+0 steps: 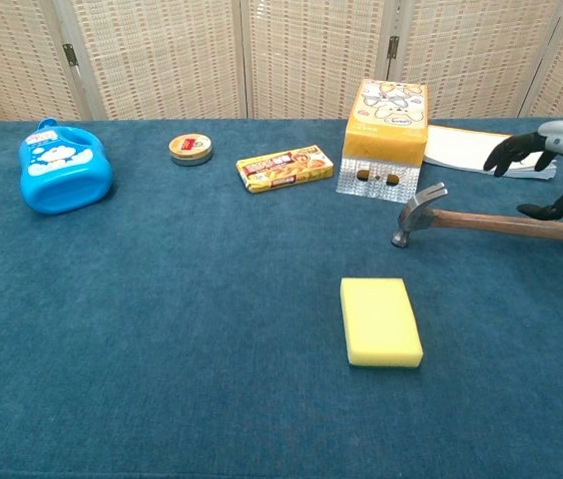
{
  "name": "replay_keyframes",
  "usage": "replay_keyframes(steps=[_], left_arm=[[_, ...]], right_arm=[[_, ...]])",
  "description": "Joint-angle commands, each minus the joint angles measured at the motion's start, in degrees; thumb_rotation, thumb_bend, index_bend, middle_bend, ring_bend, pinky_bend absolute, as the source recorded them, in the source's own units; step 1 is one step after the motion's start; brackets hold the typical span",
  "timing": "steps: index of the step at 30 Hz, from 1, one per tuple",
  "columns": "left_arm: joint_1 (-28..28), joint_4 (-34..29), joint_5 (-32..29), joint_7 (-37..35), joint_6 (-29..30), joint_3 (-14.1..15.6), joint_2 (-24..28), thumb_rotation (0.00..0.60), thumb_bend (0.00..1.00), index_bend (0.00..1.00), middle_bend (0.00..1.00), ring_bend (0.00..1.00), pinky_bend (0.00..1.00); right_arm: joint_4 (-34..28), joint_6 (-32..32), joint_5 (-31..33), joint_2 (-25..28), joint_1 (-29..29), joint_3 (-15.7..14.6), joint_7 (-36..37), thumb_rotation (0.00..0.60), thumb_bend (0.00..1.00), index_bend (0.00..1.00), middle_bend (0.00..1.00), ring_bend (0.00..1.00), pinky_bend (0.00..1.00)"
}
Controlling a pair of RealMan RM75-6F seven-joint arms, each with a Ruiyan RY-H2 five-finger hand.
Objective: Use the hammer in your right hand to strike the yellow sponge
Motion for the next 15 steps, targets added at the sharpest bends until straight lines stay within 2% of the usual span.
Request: replay_keyframes(steps=[1,6,15], left_arm=[[0.20,0.03,-0.15,0.02,0.17,0.02,0.09,0.600,0.18,0.36,0.29,0.15,0.19],[0.50,0.11,-0.35,-0.04,0.31,0.12,0.29,0.600,0.18,0.36,0.29,0.15,0.19],[0.52,0.49,-0.27,-0.17,0.20,0.11,0.15,0.600,0.18,0.36,0.29,0.15,0.19]], right_arm=[[3.87,-2.59,1.33,-3.47,2.46,0.01,-0.92,0.600,0.33,0.23,0.28,0.15,0.25],[7.09,-3.90,1.83,-6.05,3.96,-0.23,-1.23,0.600,0.36,0.24,0.31,0.15,0.25],[10.87,-6.05,2.32,-9.39,6.16,-0.87,-1.48,0.600,0.50,0.30,0.34,0.15,0.25]])
